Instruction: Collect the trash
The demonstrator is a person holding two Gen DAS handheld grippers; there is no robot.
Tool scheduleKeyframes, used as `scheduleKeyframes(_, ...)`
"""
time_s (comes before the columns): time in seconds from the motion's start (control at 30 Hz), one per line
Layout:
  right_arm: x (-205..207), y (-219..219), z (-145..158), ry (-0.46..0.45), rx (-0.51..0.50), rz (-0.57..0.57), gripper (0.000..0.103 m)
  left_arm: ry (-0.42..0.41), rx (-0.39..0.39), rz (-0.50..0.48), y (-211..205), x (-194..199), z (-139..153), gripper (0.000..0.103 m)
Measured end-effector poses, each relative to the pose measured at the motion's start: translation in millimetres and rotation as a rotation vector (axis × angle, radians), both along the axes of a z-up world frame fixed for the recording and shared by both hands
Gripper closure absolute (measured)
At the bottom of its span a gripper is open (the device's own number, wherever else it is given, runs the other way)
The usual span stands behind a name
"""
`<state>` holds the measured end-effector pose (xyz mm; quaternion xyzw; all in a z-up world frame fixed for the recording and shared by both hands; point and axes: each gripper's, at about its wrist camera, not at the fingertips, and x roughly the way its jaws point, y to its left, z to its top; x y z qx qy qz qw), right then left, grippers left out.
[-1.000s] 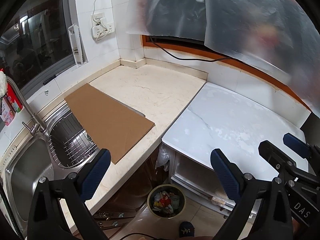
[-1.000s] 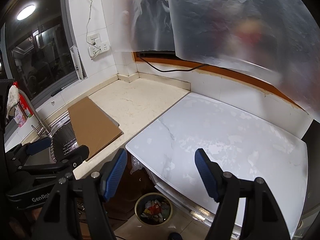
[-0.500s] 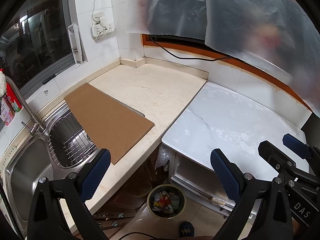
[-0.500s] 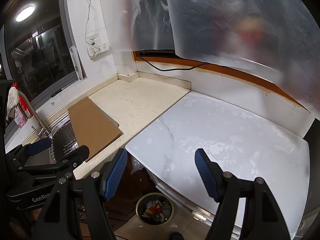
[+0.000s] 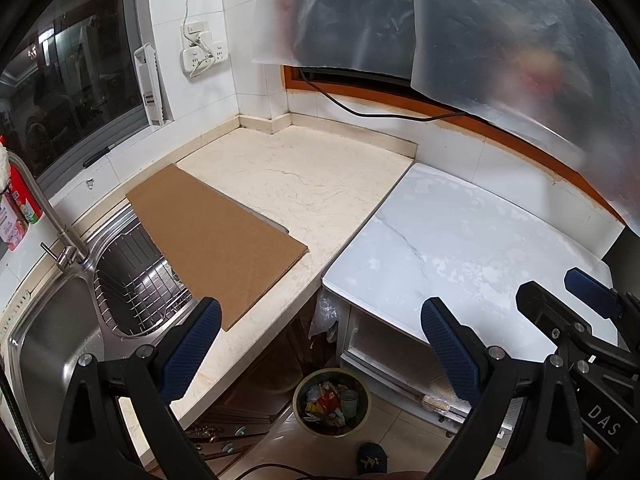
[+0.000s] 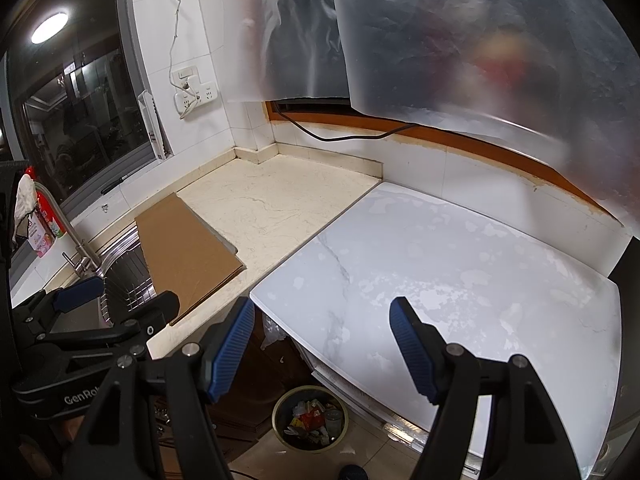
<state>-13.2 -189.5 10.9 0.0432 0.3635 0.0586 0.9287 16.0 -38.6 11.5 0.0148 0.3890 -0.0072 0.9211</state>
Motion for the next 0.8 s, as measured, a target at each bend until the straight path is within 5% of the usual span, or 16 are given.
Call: scheduleKeyframes(0.8,2.9,3.2,-6.5,0.014,0.014,-0.008,0.031,0.013,-0.003,-0.011,4.9,4.4,-5.1,0.004)
